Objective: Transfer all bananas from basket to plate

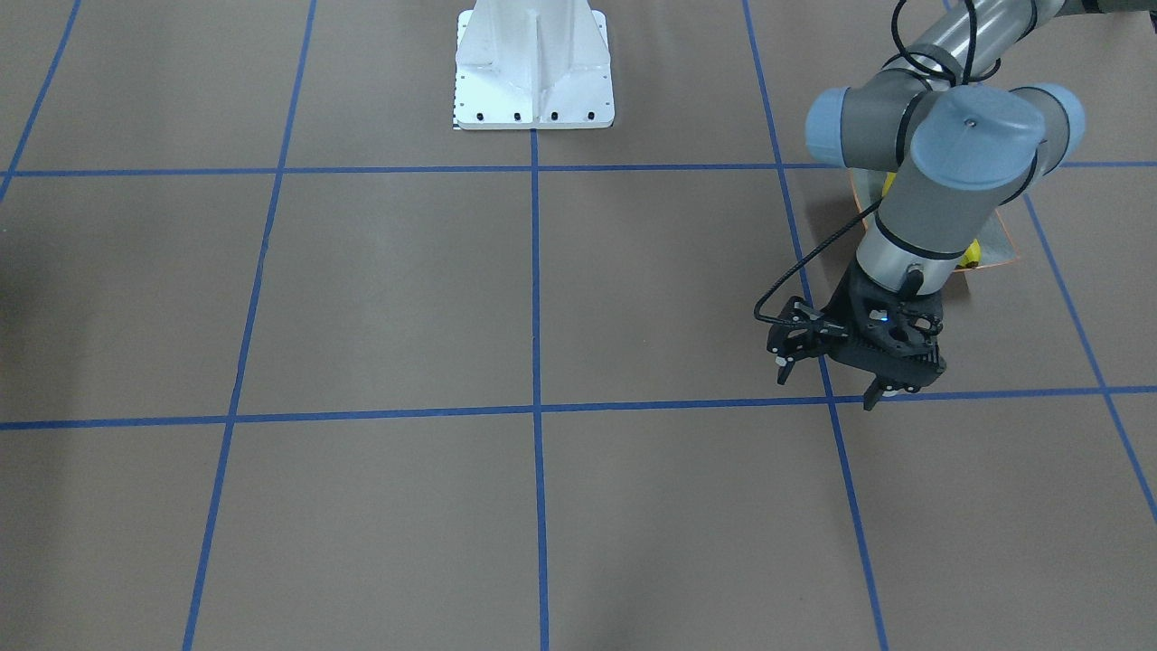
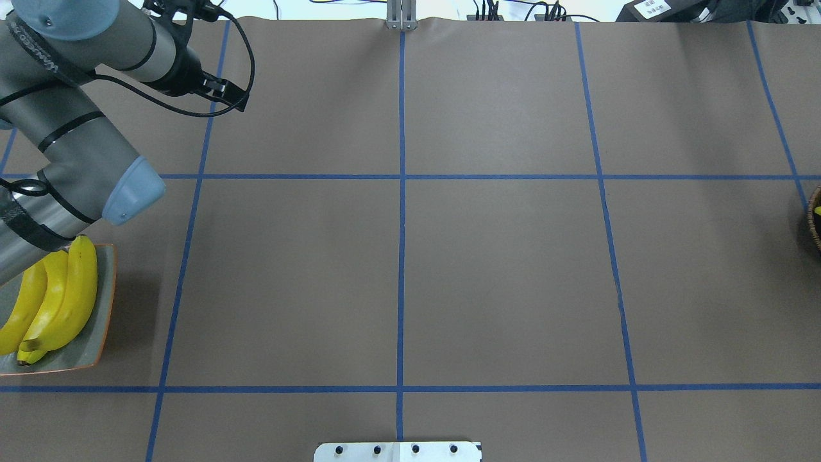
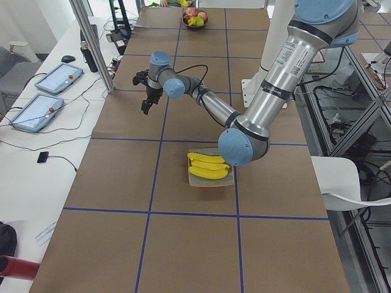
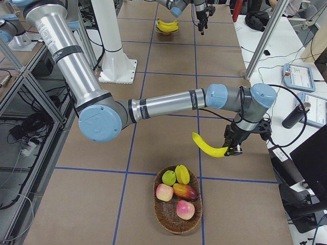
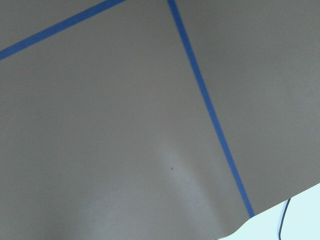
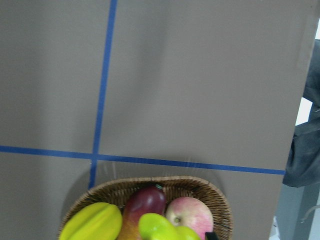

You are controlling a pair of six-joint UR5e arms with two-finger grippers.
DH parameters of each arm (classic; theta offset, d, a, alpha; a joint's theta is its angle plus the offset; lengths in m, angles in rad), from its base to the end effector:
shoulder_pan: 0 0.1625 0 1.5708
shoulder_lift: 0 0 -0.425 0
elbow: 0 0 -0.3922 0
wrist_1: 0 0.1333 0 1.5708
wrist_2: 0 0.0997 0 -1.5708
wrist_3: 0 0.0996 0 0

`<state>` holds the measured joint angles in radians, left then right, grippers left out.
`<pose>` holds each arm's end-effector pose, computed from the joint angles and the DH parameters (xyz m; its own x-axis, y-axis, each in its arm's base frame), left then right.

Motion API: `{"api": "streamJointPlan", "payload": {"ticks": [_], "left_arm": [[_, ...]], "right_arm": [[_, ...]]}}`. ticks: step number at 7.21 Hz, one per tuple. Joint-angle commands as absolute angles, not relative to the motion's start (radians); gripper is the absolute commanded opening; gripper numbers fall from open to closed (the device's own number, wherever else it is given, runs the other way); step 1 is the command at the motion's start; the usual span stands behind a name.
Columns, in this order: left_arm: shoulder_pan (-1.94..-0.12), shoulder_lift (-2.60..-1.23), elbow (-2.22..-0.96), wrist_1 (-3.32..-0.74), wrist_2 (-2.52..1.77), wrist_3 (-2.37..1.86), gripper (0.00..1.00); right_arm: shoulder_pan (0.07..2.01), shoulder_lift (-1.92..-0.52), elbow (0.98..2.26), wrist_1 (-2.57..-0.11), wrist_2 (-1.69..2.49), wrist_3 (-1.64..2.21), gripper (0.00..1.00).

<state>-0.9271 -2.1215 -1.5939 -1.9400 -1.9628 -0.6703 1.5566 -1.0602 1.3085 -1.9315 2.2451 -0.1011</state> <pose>0.3348 -0.6050 0.2851 0.6528 0.3366 -0.6786 0.0677 0.8664 0.4948 0.0615 -0.6792 0.5254 0.7766 -0.0416 0.6286 0.0930 0.9945 -0.0490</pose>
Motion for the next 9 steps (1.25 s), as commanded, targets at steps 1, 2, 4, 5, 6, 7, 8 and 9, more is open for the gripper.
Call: {"api": "streamJointPlan", "payload": {"ticks": [1, 2, 4, 5, 6, 7, 8, 9], "left_arm": [[-0.901, -2.138, -1.559, -2.174, -1.991, -0.91, 0.99], [-0.879, -2.146, -1.559, -2.266, -1.991, -1.004, 0.99], [-0.807, -2.154, -1.559, -2.469, -1.979, -1.202, 1.0], [-0.773, -2.161, -1.557, -2.543, -1.976, -1.283, 0.99], [-0.729, -2.177, -1.557, -2.592, -1.917, -1.349, 0.99], [-0.666, -2.192, -1.557, -2.655, -1.829, -1.403, 0.99], [-0.628, -2.207, -1.555, -2.699, -1.781, -1.446, 1.0], [-0.586, -2.239, -1.537, -2.732, -1.716, -1.457, 0.99]], "right_arm": [[1.508, -1.04, 1.315, -1.927, 2.372, 0.026, 0.0], [1.478, -1.026, 1.331, -1.922, 2.403, 0.088, 0.0], [1.427, -1.009, 1.383, -1.918, 2.456, 0.207, 0.0], [1.413, -1.009, 1.397, -1.88, 2.483, 0.215, 0.0], [1.385, -1.009, 1.402, -1.831, 2.518, 0.291, 0.0], [1.344, -1.009, 1.443, -1.809, 2.528, 0.39, 0.0], [1.312, -1.011, 1.472, -1.809, 2.551, 0.452, 0.0], [1.281, -1.012, 1.514, -1.81, 2.581, 0.521, 0.0]]}}
